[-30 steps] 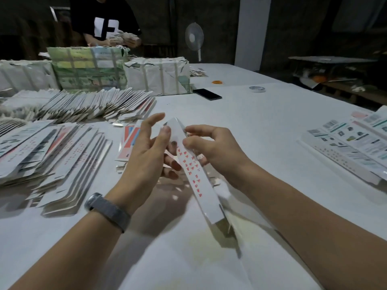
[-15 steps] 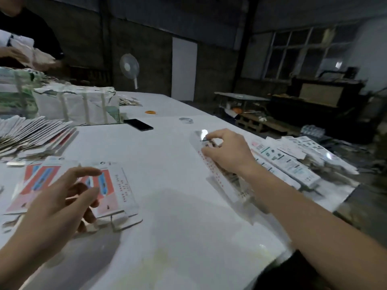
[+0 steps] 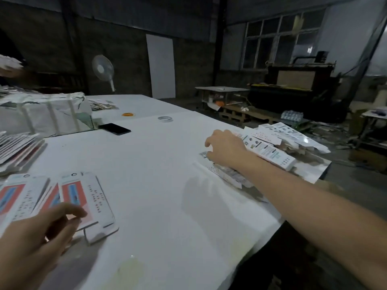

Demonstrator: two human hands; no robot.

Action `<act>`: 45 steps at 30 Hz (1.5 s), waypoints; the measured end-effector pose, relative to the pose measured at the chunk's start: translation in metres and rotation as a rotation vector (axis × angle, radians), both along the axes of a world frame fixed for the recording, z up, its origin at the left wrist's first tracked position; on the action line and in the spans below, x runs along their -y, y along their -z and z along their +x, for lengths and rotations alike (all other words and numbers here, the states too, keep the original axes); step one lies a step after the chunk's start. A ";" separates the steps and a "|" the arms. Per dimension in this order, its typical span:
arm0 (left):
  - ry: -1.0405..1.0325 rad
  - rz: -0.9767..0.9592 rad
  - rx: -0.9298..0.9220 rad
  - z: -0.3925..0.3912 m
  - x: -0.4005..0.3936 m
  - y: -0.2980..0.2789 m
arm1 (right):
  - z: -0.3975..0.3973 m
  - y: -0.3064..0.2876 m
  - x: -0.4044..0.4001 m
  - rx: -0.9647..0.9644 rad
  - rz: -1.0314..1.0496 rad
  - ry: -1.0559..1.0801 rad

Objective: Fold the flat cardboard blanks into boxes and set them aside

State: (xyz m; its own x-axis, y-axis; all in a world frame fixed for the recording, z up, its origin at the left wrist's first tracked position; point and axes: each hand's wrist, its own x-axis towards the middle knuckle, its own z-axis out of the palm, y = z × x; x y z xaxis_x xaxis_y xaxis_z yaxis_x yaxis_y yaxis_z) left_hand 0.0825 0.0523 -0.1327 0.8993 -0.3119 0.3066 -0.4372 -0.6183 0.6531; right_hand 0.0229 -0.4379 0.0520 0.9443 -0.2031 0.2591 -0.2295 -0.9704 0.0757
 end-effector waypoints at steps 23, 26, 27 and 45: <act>-0.003 0.534 0.311 -0.101 0.095 -0.097 | -0.002 0.068 -0.247 0.327 1.069 -0.718; -0.007 0.593 0.336 -0.100 0.096 -0.098 | 0.001 0.065 -0.244 0.350 1.154 -0.697; -0.010 0.619 0.359 -0.100 0.096 -0.098 | 0.002 0.064 -0.244 0.350 1.159 -0.687; -0.167 -0.102 0.820 -0.101 0.091 -0.119 | -0.002 0.047 -0.239 0.339 1.530 -0.795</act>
State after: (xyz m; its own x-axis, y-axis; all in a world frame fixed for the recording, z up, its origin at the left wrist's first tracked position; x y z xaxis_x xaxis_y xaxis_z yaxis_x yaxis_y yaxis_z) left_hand -0.0188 -0.0388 -0.0140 0.4117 -0.1304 0.9019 -0.7054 -0.6722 0.2248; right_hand 0.0206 -0.1985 0.0045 0.8762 0.0120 0.4818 0.4818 0.0086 -0.8763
